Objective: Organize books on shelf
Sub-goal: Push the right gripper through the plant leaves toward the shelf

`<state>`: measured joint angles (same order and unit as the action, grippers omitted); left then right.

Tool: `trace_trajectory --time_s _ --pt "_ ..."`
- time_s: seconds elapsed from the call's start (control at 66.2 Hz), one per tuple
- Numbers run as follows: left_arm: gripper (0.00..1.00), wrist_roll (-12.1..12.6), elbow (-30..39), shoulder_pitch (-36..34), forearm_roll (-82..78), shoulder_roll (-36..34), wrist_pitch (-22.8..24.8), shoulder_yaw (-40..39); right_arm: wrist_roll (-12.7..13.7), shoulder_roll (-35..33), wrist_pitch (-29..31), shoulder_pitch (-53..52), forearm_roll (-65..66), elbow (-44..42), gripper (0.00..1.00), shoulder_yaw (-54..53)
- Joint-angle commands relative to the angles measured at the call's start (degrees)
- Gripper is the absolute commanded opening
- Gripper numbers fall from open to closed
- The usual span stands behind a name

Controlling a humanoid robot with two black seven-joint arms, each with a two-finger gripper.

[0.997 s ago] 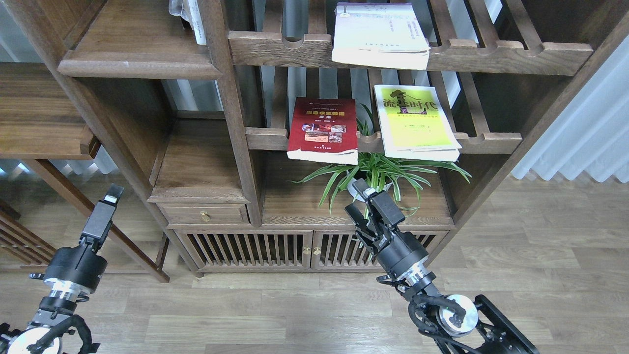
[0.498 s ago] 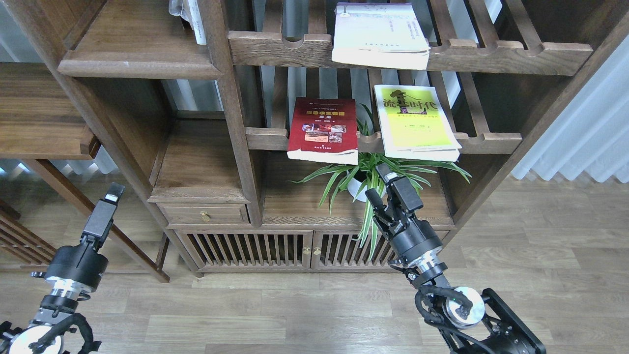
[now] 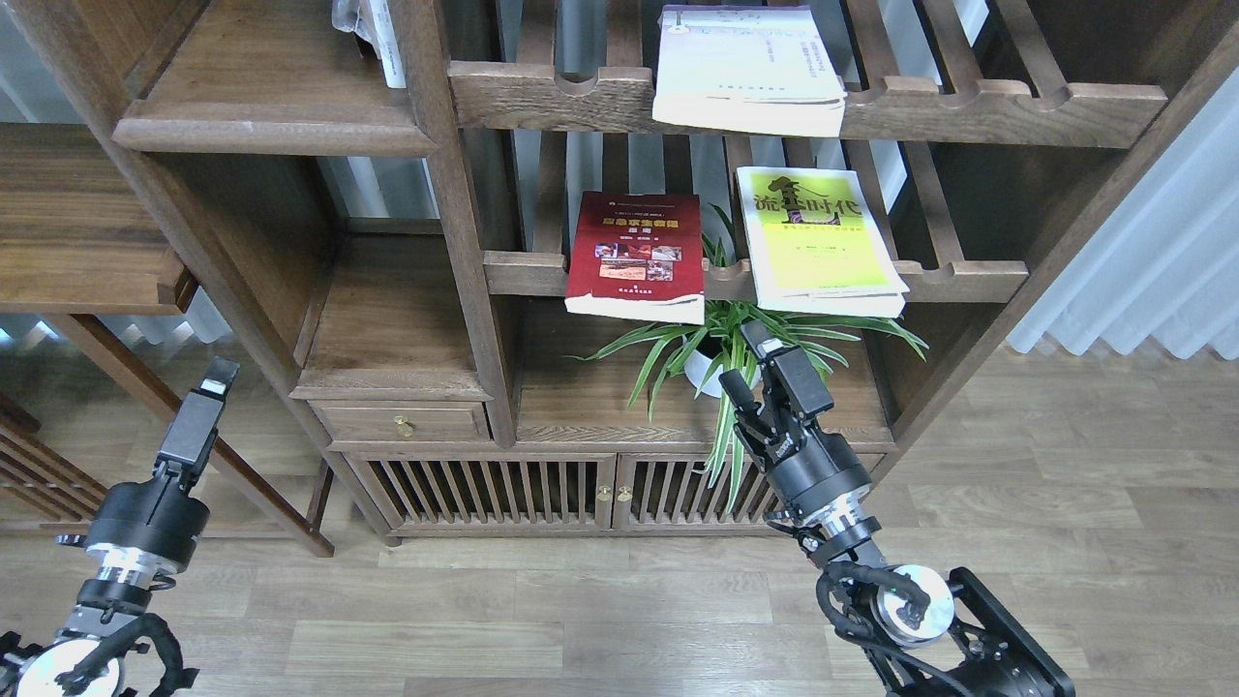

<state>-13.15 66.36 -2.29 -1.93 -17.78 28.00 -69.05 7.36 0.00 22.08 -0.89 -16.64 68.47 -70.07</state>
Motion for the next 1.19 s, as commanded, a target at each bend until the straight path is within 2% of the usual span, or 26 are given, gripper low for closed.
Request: trace_trajectory --time_s 0.0,0.272,0.423,0.725,0.921,1.178 --pt "1.0 0.0 0.0 0.0 0.0 -0.1 0.0 -0.1 -0.6 0.0 0.2 0.1 -0.2 0.0 1.0 0.3" --pt "1.0 0.0 -0.3 -0.1 0.0 -0.1 0.0 -0.1 -0.6 0.0 0.3 0.0 -0.2 0.0 1.0 1.1" --pt "1.0 0.0 -0.4 -0.1 0.1 -0.1 0.0 -0.2 -0.6 0.0 2.6 0.0 -0.1 -0.4 1.0 2.9" --pt "1.0 0.0 -0.4 0.0 0.1 -0.1 0.0 -1.3 -0.9 0.0 2.2 -0.3 -0.6 -1.1 1.0 4.0" --pt "1.0 0.0 -0.4 0.0 0.1 -0.3 0.0 -1.4 -0.9 0.0 2.2 -4.6 -0.6 -5.3 1.0 3.8" --pt "1.0 -0.2 -0.4 0.4 0.1 -0.6 0.0 -3.5 -0.9 0.0 1.5 -5.0 -0.4 -6.5 1.0 4.0"
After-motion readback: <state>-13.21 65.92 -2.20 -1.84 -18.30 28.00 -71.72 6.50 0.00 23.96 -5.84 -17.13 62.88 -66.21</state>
